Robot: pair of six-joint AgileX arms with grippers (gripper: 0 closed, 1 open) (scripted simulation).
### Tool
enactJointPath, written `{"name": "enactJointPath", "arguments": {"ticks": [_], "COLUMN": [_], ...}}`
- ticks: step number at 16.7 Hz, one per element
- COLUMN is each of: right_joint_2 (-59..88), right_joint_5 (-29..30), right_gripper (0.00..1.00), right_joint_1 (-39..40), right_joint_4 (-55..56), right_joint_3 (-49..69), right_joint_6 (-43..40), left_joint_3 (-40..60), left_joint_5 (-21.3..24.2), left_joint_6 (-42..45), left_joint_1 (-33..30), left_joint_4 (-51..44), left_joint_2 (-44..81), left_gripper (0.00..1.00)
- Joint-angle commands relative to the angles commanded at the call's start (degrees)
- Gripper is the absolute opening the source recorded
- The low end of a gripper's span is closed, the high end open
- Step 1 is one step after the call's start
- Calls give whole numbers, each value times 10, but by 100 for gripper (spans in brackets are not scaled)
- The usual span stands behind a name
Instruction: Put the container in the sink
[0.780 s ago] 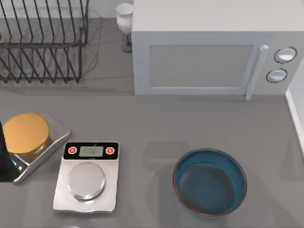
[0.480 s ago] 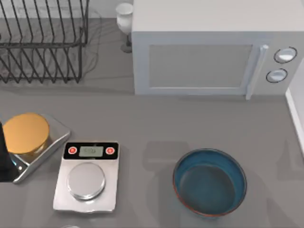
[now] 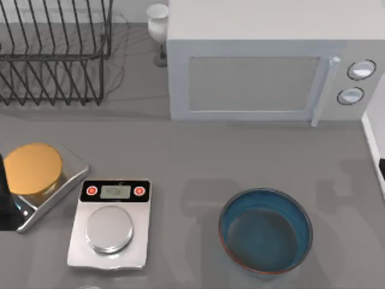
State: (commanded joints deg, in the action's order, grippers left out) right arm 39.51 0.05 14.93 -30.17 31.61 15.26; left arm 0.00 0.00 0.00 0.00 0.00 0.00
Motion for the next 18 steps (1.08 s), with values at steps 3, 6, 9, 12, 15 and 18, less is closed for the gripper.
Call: {"name": "enactJointPath", "arguments": {"ticks": [3, 6, 9, 12, 15, 18], "right_joint_2": [187, 345, 454, 523, 545, 545], "right_joint_5": [0, -1, -1, -1, 0, 0], "right_gripper": [100, 100, 100, 100, 100, 100], "right_joint_1": [58, 111, 154, 182, 190, 190], "right_joint_4": [-124, -233, -315, -366, -380, -380], "right_joint_3": [118, 226, 319, 385, 406, 406], "right_joint_6": [59, 113, 156, 185, 194, 194], "left_joint_3": [0, 0, 0, 0, 0, 0], "left_joint_5": [0, 0, 0, 0, 0, 0], "left_joint_6": [0, 0, 0, 0, 0, 0], "left_joint_1": [0, 0, 0, 0, 0, 0], "left_joint_4": [0, 0, 0, 0, 0, 0], "left_joint_2": [0, 0, 0, 0, 0, 0], "left_gripper": [100, 100, 100, 100, 100, 100]}}
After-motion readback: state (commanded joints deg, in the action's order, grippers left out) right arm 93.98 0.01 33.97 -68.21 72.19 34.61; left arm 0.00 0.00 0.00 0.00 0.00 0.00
